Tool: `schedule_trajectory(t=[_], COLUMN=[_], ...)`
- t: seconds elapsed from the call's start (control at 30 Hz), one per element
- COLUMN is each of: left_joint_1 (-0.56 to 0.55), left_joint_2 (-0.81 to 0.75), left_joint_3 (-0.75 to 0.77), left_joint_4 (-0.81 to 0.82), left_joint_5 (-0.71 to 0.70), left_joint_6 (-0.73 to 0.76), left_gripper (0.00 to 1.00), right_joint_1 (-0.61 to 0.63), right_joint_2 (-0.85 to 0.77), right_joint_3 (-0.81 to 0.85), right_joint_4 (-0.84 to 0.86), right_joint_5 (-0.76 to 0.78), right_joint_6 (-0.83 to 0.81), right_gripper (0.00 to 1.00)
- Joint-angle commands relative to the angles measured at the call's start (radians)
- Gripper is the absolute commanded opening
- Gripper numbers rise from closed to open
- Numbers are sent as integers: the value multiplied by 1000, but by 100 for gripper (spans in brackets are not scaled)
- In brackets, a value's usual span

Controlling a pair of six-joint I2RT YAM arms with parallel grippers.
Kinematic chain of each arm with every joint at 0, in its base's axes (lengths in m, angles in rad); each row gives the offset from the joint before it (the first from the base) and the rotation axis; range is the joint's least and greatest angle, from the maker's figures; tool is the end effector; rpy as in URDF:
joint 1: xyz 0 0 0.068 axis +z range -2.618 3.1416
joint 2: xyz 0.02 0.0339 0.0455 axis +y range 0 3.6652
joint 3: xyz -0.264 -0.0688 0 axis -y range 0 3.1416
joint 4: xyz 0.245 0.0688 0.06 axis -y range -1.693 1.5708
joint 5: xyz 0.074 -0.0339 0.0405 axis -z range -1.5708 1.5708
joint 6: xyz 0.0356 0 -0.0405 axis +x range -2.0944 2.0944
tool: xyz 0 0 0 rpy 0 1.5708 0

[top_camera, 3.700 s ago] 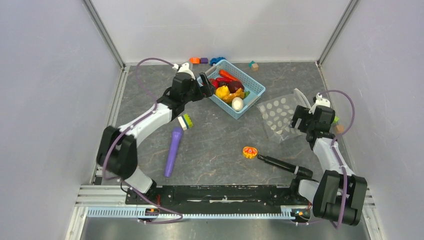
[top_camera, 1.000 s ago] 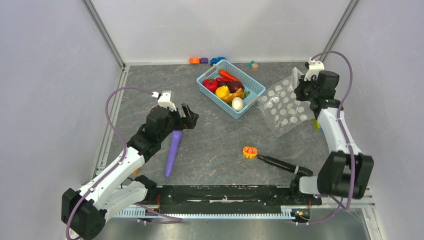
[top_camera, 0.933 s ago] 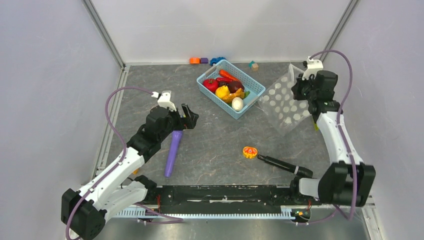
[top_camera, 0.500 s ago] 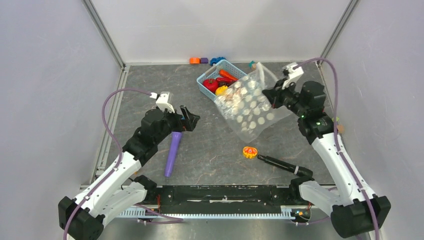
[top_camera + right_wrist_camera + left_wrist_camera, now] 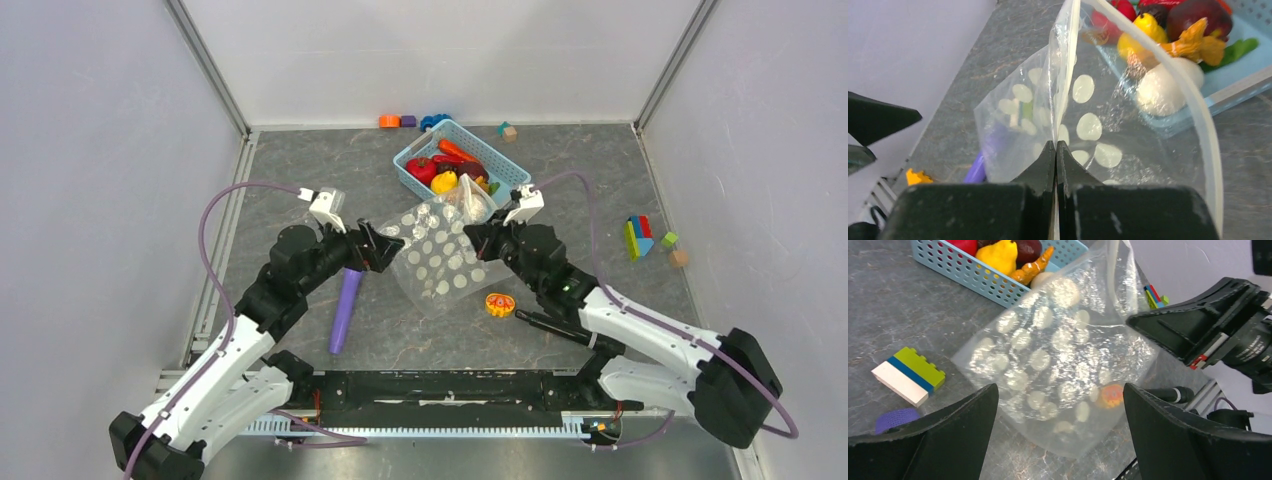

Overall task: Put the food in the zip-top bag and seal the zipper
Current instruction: Pick up the zipper food storage bag at the center of the board.

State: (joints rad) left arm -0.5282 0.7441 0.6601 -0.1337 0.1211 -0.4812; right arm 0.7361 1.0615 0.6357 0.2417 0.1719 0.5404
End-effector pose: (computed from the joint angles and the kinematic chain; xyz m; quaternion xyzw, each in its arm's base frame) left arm 0.1548 -0.0953 0.3079 0.0562 0.7772 -0.3435 0.5242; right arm 0.1867 0.1609 0.2775 -0.0203 0.7680 0.3263 0.5507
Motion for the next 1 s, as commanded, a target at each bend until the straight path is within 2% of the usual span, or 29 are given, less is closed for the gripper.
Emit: schedule_trajectory(t=[0.0,0.1,0.3,0.47,0.63,0.8,0.97], left_joint_1=[-6,-33,-105,-152,-201,-275,-364], left_joint_2=[10,29,112,185,244,287,353], left_joint_3=[1,-24,-44,-47,-32,-8,41], left_joint_4=[18,54,116,199,252,246,206], left_joint_5=[114,165,132,108,122,24,-165], left_joint_6=[-17,-9,8,9,20,71,123], left_gripper=[100,100,100,100,100,100,100], right_joint_1=[87,143,202,233,240,240,241], right_joint_2=[45,81,116,116,136,158,172], right_joint_3=[-47,-91,-159,-214,-211,-187,-197], right_joint_4=[298,416,558,634,631,598,611], right_joint_5=[177,211,283,346,351,343,335], right_joint_6=[217,304,457,525,557,572,610], right_gripper=[0,3,3,6,6,8,9])
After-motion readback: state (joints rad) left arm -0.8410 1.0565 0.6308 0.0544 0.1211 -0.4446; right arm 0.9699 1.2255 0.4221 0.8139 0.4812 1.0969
